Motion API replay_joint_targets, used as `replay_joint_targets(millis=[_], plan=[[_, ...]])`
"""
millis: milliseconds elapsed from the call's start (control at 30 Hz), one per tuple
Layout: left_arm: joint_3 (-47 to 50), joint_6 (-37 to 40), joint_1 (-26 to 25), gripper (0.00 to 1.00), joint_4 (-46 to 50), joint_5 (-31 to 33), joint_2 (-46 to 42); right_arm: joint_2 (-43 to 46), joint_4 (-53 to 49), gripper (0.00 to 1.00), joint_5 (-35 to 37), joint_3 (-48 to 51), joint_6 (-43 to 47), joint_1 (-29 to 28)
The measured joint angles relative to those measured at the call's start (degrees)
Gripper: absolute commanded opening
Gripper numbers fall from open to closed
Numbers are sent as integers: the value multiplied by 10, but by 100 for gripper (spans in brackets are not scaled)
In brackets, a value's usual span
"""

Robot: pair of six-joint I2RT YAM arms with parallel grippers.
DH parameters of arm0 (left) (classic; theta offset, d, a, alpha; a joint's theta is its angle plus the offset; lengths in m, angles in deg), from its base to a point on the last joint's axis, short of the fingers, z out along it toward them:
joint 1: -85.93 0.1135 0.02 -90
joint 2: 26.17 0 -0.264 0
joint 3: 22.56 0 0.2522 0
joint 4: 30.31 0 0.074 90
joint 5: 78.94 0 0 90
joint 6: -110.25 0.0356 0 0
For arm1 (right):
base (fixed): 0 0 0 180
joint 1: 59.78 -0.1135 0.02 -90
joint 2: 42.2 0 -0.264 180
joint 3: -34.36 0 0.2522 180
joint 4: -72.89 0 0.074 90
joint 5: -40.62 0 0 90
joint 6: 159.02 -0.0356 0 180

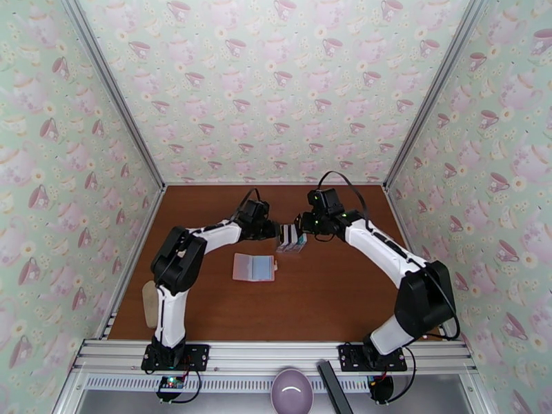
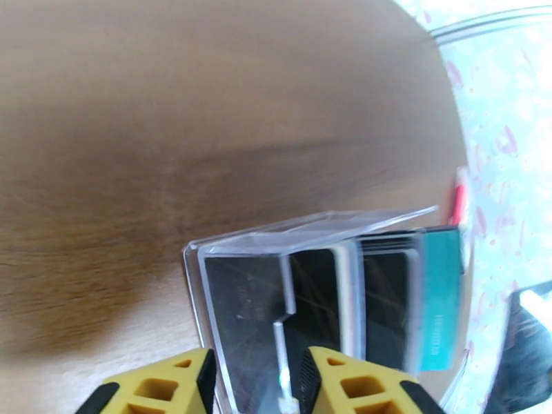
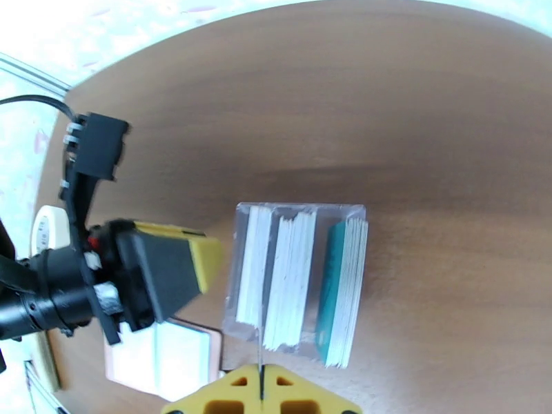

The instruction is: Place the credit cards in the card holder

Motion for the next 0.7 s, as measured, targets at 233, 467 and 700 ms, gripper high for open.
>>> replay_joint_targets(millis=[233, 467, 700], plan=[[33, 14, 9, 41, 30, 16, -111, 58, 63, 4, -27, 68, -70, -29], [125, 57, 12, 40, 90, 55, -217, 91, 172, 3, -31, 147, -159, -106], [266, 74, 21, 40, 125, 87, -314, 73, 264, 3, -20, 179, -217, -186]])
